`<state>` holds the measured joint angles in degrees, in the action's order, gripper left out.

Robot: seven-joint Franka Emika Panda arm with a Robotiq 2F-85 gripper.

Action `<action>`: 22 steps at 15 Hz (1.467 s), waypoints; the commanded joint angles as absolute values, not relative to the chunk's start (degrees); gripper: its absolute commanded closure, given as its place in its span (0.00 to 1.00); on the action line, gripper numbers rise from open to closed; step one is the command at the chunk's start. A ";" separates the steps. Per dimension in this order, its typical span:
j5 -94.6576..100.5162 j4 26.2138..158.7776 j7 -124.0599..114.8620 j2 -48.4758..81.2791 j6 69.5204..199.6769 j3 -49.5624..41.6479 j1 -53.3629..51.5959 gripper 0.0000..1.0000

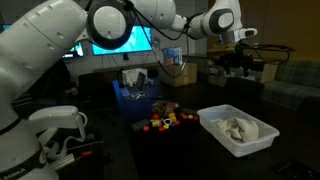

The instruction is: Use the white towel to move the objects on the table to the left, then put the white towel in the bowl

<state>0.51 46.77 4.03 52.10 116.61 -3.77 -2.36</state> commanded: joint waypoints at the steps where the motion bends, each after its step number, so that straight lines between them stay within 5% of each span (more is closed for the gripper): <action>1: -0.77 60.64 5.91 41.76 114.07 -2.69 -1.77 0.00; 22: -11.93 120.56 24.06 8.33 127.82 -1.29 8.42 0.00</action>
<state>-9.65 109.37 18.25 14.85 121.24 -1.15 6.70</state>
